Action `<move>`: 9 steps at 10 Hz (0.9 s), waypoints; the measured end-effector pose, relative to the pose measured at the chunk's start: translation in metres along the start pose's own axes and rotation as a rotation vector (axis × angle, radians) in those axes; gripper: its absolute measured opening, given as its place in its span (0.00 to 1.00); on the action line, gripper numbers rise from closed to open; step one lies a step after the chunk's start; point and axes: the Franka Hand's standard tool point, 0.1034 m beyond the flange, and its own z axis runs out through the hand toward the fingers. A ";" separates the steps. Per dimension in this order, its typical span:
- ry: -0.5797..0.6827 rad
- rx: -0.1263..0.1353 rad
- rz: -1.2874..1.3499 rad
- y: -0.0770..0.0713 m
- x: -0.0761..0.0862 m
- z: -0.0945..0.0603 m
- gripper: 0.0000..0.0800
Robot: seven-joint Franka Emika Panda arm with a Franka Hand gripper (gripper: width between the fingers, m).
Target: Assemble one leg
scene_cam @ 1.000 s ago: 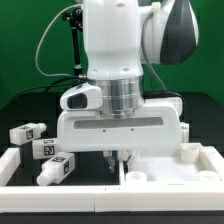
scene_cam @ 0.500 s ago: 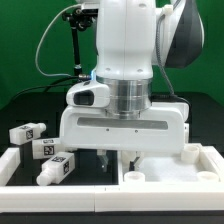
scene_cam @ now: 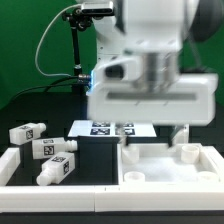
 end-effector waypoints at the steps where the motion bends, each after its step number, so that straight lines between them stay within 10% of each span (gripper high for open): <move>1: 0.004 0.000 0.048 0.002 -0.002 -0.009 0.81; 5: -0.347 0.020 0.142 0.009 -0.029 0.007 0.81; 9: -0.638 0.087 0.275 -0.060 -0.092 0.010 0.81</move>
Offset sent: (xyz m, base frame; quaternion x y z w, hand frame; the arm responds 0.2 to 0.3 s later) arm 0.0000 0.0000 0.0000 0.0000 -0.1296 0.0000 0.9916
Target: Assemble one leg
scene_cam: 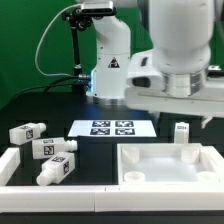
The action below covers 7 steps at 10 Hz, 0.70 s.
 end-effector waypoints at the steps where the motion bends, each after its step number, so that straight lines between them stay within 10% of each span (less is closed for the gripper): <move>1: -0.069 -0.010 0.010 -0.005 -0.009 -0.003 0.81; 7: -0.089 0.001 -0.118 -0.013 -0.002 0.001 0.81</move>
Offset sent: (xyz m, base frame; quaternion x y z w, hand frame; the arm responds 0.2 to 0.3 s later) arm 0.0000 0.0000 0.0000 0.0000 -0.1296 0.0000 0.9916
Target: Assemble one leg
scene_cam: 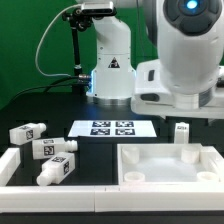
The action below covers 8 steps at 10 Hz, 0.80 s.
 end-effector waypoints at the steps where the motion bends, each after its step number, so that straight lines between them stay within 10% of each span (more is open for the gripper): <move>1: 0.009 0.003 0.018 0.001 -0.003 -0.001 0.81; 8: -0.161 0.000 0.001 0.020 0.008 0.046 0.81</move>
Offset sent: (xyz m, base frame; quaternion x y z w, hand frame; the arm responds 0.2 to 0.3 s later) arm 0.0000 0.0000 0.0000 0.0000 0.0000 0.0000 1.0000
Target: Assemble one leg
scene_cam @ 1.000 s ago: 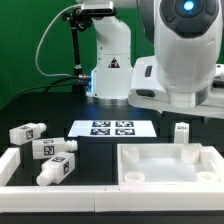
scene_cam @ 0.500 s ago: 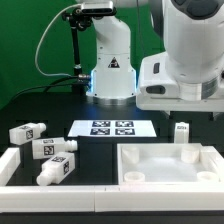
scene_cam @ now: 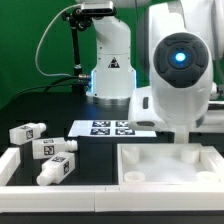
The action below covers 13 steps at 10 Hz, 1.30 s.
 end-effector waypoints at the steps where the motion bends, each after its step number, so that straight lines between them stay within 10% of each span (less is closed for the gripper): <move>1: 0.001 0.001 -0.001 0.000 -0.001 -0.001 0.81; 4: -0.041 0.041 0.056 0.000 0.000 0.015 0.81; 7: -0.140 0.015 0.085 -0.002 -0.013 0.045 0.81; 10: -0.128 0.021 0.088 0.000 -0.009 0.044 0.81; 12: -0.128 0.021 0.088 0.000 -0.009 0.044 0.48; 13: -0.127 0.020 0.079 0.000 -0.009 0.042 0.48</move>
Offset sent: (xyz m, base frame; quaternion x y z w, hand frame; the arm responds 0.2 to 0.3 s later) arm -0.0304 0.0226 -0.0216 0.1047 -0.1174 0.0956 0.9829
